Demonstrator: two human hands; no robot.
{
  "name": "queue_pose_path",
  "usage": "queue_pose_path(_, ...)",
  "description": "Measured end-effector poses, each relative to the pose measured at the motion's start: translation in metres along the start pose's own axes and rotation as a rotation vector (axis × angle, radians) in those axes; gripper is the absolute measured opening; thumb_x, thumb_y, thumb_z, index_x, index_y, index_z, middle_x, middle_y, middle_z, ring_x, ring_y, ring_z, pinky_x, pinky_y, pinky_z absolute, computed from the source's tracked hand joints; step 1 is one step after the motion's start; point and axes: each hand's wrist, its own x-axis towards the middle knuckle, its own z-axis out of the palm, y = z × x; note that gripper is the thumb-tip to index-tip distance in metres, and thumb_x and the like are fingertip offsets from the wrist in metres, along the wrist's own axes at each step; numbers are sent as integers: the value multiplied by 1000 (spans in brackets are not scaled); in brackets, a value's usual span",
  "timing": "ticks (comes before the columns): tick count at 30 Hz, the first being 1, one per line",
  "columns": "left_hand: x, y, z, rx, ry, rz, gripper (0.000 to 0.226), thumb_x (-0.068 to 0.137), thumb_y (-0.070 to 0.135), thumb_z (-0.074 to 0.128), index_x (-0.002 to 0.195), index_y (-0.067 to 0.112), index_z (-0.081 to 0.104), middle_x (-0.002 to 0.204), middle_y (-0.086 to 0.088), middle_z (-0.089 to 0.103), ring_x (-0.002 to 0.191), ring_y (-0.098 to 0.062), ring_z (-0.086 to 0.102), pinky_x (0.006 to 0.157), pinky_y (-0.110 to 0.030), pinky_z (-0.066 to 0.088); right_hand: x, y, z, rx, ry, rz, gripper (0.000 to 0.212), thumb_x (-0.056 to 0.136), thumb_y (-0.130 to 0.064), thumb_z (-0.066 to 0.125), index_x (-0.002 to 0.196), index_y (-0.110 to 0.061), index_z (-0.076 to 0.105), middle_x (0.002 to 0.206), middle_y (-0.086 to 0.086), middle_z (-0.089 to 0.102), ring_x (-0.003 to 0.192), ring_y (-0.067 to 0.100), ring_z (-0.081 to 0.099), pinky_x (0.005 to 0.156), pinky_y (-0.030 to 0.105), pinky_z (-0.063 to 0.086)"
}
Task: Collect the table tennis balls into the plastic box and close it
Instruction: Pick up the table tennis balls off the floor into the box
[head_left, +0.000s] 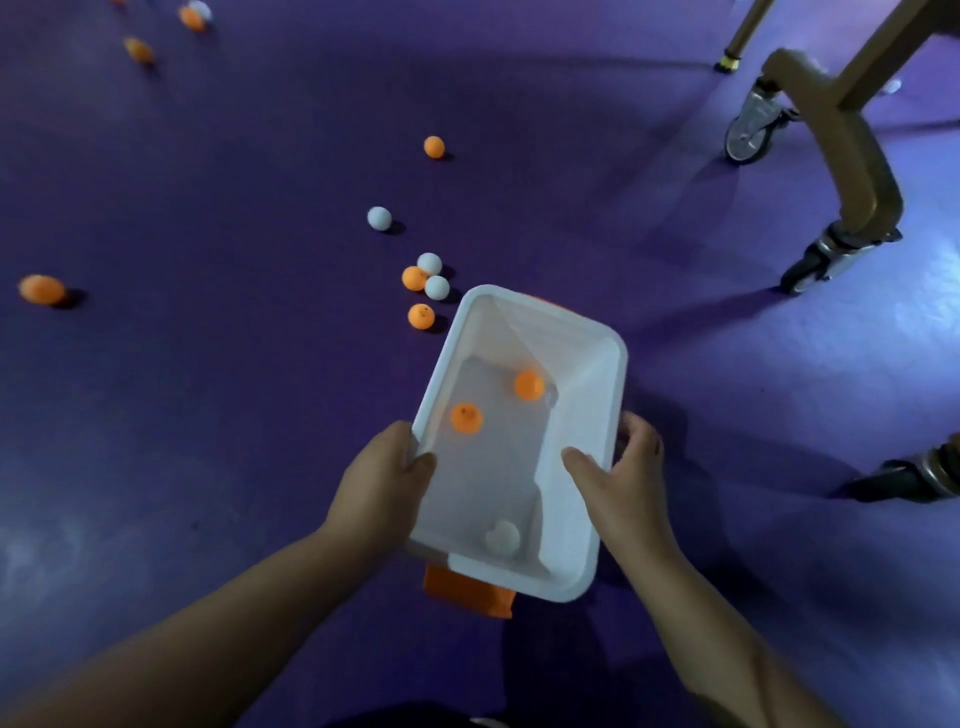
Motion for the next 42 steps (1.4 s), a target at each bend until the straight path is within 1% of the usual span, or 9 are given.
queue_pose_path(3, -3, -5, -33, -5, 55, 25, 23, 93, 20, 51, 74, 16, 40, 74, 1, 48, 62, -12, 42, 50, -28, 31, -13, -26, 13, 62, -143, 9, 35, 77, -24, 69, 102, -24, 45, 99, -5, 58, 83, 8, 59, 61, 25, 48)
queue_pose_path(6, -9, -16, -75, 2, 128, 43, 26, 94, 20, 51, 72, 16, 38, 73, 1, 47, 61, -11, 40, 50, -29, 30, -26, -63, 32, 47, -233, -47, 29, 80, -21, 66, 99, -24, 45, 89, -8, 58, 80, 8, 59, 58, 23, 46)
queue_pose_path(15, -55, -105, -205, -27, 315, -115, 26, 93, 23, 50, 74, 12, 37, 71, 0, 42, 58, -12, 36, 51, -30, 29, -91, -170, 125, -82, -499, -200, 28, 77, -15, 62, 102, -18, 50, 94, 0, 63, 86, 17, 62, 76, 40, 55)
queue_pose_path(25, -139, -245, -301, -189, 469, -323, 30, 94, 22, 50, 69, 19, 35, 70, 4, 43, 64, -13, 43, 49, -26, 30, -204, -269, 254, -368, -820, -433, 14, 80, 0, 54, 89, -10, 56, 83, 3, 63, 74, 11, 59, 61, 26, 48)
queue_pose_path(30, -191, -310, -320, -390, 541, -388, 20, 96, 29, 46, 89, 12, 53, 86, 2, 58, 75, -14, 53, 60, -30, 43, -258, -285, 319, -481, -937, -470, 30, 77, 1, 54, 104, -10, 62, 95, 9, 67, 86, 23, 65, 70, 35, 56)
queue_pose_path(34, -232, -360, -329, -698, 670, -425, 36, 100, 31, 36, 74, 19, 58, 75, 3, 62, 64, -16, 53, 62, -34, 46, -301, -289, 355, -532, -994, -488, 31, 78, 2, 53, 105, -10, 61, 98, 9, 67, 86, 23, 64, 66, 33, 54)
queue_pose_path(37, -256, -410, -331, -491, 725, -572, 26, 98, 25, 42, 96, 16, 66, 98, -4, 67, 86, -24, 61, 80, -39, 48, -328, -288, 370, -549, -1011, -511, 28, 78, 3, 52, 103, -9, 60, 97, 8, 66, 84, 18, 62, 58, 24, 48)
queue_pose_path(39, -269, -445, -331, -147, 652, -721, 29, 92, 15, 46, 114, 17, 65, 120, -5, 61, 114, -26, 51, 94, -37, 40, -341, -285, 373, -555, -1006, -517, 26, 79, 2, 53, 102, -8, 58, 97, 7, 64, 84, 18, 61, 58, 24, 46)
queue_pose_path(42, -283, -482, -331, 112, 535, -846, 35, 91, 12, 48, 120, 24, 63, 133, -3, 50, 130, -26, 31, 101, -38, 32, -352, -283, 372, -580, -989, -506, 23, 80, 1, 55, 101, -10, 55, 95, 3, 61, 83, 16, 59, 58, 24, 45)
